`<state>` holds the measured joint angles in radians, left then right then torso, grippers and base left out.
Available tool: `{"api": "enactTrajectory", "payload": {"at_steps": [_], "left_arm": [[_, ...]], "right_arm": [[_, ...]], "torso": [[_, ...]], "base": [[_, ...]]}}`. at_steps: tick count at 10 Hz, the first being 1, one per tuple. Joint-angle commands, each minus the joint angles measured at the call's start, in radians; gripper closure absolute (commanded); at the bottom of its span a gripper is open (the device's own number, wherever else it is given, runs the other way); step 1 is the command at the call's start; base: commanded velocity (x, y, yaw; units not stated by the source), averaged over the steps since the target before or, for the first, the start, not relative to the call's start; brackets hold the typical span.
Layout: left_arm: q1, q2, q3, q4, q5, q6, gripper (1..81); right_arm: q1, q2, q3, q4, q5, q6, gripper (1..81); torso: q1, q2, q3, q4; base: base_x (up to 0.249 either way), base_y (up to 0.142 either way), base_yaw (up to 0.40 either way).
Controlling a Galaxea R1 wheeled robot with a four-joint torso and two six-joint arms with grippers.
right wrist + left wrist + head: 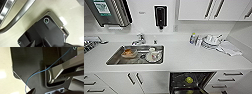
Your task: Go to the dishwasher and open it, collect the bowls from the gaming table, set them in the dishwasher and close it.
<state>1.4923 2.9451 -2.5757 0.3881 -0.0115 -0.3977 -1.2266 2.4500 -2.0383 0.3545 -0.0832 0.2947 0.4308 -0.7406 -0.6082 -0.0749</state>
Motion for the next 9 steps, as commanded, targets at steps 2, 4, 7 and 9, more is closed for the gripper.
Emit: {"api": "enactTrajectory", "payload": {"at_steps": [2, 4, 7, 9], "left_arm": [[0.003, -0.003, 0.005, -0.011, 0.065, -0.003, 1.0], [0.003, -0.001, 0.005, -0.011, 0.065, -0.003, 1.0], [0.004, -0.004, 0.005, -0.012, 0.067, -0.003, 1.0], [0.004, -0.009, 0.005, -0.017, 0.074, -0.004, 1.0]], "right_arm": [[0.057, 0.014, -0.095, 0.14, -0.078, 0.003, 1.0], [0.06, 0.036, -0.186, 0.273, -0.11, 0.003, 1.0], [0.124, 0.049, -0.203, 0.422, -0.121, 0.004, 1.0], [0.162, 0.056, -0.166, 0.501, -0.107, 0.003, 1.0]], "torso": [[0.083, -0.129, 0.0, 0.0], [0.127, -0.201, 0.001, 0.0], [0.129, -0.208, 0.001, 0.0], [0.14, -0.231, 0.002, 0.0]], "base": [[0.0, 0.0, 0.0], [0.0, 0.0, 0.0], [0.0, 0.0, 0.0], [0.0, 0.0, 0.0]]}}
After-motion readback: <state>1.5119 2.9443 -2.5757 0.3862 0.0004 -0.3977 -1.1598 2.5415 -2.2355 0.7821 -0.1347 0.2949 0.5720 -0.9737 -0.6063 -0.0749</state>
